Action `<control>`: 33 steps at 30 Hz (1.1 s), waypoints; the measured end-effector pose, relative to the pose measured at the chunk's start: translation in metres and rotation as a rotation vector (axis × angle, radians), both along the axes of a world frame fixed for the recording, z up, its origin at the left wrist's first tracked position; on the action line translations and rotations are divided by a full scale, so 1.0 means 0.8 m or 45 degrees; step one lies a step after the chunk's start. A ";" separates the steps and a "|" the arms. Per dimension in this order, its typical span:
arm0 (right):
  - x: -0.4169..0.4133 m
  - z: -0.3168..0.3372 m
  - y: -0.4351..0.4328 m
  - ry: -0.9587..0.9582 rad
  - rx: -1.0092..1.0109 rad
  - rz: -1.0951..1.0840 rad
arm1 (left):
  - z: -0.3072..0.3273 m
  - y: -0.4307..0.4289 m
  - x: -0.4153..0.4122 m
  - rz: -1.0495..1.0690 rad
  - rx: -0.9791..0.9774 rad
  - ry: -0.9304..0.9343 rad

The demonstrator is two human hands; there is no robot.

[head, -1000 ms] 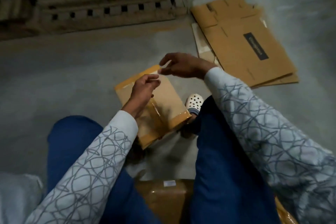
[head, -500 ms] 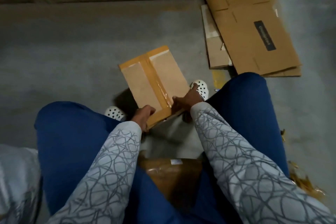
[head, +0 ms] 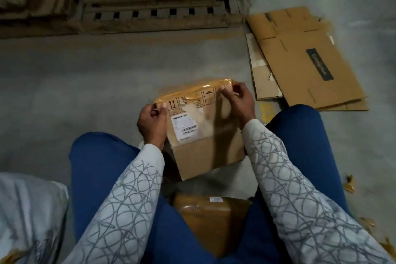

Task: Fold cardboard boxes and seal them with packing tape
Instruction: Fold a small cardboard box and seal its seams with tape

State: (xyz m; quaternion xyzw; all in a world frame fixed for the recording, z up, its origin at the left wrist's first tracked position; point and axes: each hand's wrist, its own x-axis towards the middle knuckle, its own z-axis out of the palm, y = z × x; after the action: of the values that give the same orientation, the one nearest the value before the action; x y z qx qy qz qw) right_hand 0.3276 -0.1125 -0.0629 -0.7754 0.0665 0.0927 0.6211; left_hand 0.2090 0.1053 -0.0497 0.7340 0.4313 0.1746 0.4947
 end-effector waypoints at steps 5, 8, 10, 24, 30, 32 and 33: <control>-0.031 -0.006 -0.026 0.084 0.218 -0.097 | -0.008 -0.015 -0.019 -0.135 0.058 -0.089; -0.039 -0.003 -0.035 0.076 0.432 -0.165 | -0.014 -0.016 -0.023 -0.108 0.005 -0.120; -0.039 0.002 -0.038 0.065 0.582 -0.180 | -0.019 -0.014 -0.022 -0.058 -0.086 -0.155; -0.076 -0.095 -0.043 0.412 0.024 0.174 | -0.090 -0.016 -0.052 -0.252 -0.240 0.484; -0.075 -0.101 -0.034 -0.147 -1.019 0.866 | -0.097 0.009 -0.045 -0.774 0.667 0.882; -0.078 -0.109 -0.035 -0.262 -1.060 0.878 | -0.097 0.016 -0.038 -0.909 0.762 0.930; -0.078 -0.112 -0.035 -0.303 -1.076 0.874 | -0.095 0.018 -0.036 -0.962 0.786 0.949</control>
State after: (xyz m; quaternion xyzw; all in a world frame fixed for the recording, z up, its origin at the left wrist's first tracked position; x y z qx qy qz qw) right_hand 0.2651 -0.1401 -0.1522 -0.9393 -0.2290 0.1668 0.1935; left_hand 0.1800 0.1194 -0.1257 0.9572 0.2148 -0.1644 0.1027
